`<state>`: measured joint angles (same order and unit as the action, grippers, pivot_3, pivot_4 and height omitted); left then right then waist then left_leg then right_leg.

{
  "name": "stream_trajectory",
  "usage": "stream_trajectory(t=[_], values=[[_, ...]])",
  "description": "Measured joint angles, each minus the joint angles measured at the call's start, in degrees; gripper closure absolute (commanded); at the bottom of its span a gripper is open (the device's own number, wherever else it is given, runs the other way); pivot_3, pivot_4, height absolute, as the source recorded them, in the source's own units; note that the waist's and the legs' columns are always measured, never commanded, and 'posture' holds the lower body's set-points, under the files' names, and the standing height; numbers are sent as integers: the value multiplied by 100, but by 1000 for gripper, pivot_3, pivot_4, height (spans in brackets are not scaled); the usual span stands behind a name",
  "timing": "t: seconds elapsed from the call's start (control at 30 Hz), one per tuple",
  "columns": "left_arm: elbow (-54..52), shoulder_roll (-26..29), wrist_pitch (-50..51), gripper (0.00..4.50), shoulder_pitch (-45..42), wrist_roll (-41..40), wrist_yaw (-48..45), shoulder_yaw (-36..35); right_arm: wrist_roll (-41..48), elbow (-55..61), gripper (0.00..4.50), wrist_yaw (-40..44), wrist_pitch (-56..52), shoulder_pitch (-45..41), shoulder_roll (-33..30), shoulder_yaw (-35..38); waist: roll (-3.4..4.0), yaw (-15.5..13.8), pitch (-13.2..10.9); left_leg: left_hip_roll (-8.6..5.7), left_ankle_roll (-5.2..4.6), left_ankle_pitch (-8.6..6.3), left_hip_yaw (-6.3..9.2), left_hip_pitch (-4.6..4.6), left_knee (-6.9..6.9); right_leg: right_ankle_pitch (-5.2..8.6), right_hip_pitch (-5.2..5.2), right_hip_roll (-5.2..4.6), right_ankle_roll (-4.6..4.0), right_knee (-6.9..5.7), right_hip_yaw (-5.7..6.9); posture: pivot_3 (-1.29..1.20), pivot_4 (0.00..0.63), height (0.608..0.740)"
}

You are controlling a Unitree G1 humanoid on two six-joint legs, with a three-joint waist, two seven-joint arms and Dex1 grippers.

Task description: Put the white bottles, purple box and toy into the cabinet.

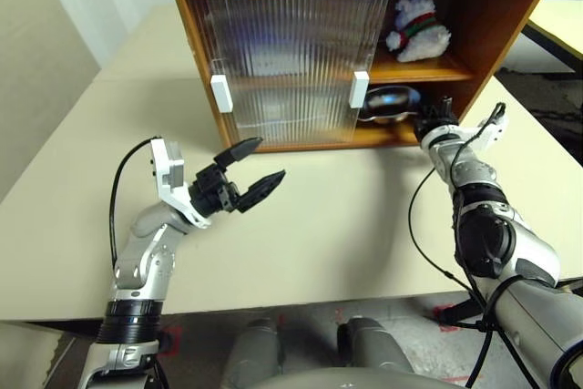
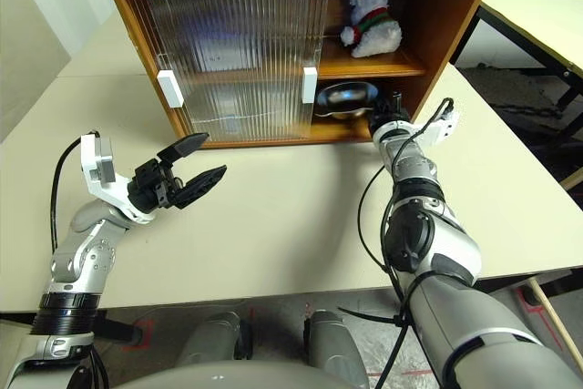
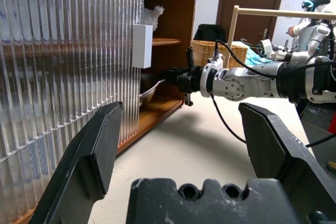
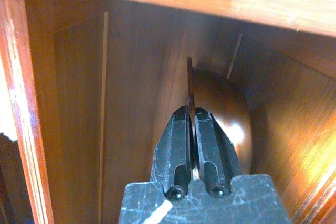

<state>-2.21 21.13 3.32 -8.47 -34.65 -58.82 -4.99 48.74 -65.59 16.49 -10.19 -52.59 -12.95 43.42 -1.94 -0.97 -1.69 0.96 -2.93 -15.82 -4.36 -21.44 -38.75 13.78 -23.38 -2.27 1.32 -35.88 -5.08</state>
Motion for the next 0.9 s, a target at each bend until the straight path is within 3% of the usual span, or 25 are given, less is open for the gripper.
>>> stream_trajectory(t=[0.1,0.4,0.57,0.77,0.9], values=[[-82,1,0,0,10,0,19,0,-130,-79,3326,10,3,-8,-50,-24,1,-2,-1,0,1,-1,0,-1,0,0,0,-1,0,0,1,185,0,740],[-126,-36,43,0,18,-6,26,68,-419,419,14,275,214,510,-91,-206,3,-6,-2,-1,2,-1,1,-3,13,1,-2,-1,0,7,0,168,0,740],[-126,-51,43,0,16,-5,25,116,-681,1772,14,339,310,1386,178,-633,4,-4,-2,-1,3,-2,2,-2,16,1,-4,-4,1,3,0,169,0,740],[-123,-43,39,0,32,-7,21,108,-1552,3872,14,758,217,2891,324,-2040,10,9,-2,-3,6,-3,0,2,16,2,-6,-46,1,-1,9,172,0,740],[-122,-33,37,0,42,-8,14,101,-1632,4876,1310,1140,105,3330,449,-2664,15,2,-6,-3,13,-7,0,6,13,1,-6,-45,-1,-3,13,175,0,740]])
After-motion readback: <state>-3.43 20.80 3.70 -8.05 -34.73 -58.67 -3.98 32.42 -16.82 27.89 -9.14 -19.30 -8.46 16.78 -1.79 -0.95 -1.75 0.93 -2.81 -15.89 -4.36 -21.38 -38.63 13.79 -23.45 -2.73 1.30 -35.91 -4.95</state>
